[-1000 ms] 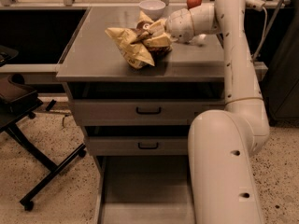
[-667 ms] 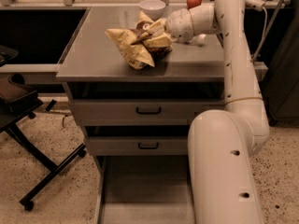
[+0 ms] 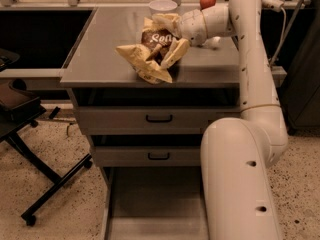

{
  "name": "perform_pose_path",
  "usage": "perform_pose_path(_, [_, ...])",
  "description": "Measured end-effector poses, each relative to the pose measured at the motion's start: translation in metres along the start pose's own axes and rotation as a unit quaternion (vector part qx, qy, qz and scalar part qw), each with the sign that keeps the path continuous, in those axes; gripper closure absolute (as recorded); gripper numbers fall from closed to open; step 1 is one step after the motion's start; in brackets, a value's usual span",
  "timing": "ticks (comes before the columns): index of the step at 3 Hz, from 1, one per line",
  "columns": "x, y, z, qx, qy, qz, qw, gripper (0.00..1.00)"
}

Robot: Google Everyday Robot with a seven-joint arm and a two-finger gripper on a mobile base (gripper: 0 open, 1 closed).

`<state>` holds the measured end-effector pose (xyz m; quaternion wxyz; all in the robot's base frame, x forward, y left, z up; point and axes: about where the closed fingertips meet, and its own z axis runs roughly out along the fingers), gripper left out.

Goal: Pick brown chip bag from bottom drawer and place on counter

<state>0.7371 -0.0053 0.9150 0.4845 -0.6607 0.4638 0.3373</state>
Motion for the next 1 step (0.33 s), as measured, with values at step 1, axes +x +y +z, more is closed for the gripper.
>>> perform_pose_path(1, [0.0, 0.0, 0.0, 0.0, 0.0, 0.0, 1.0, 0.0])
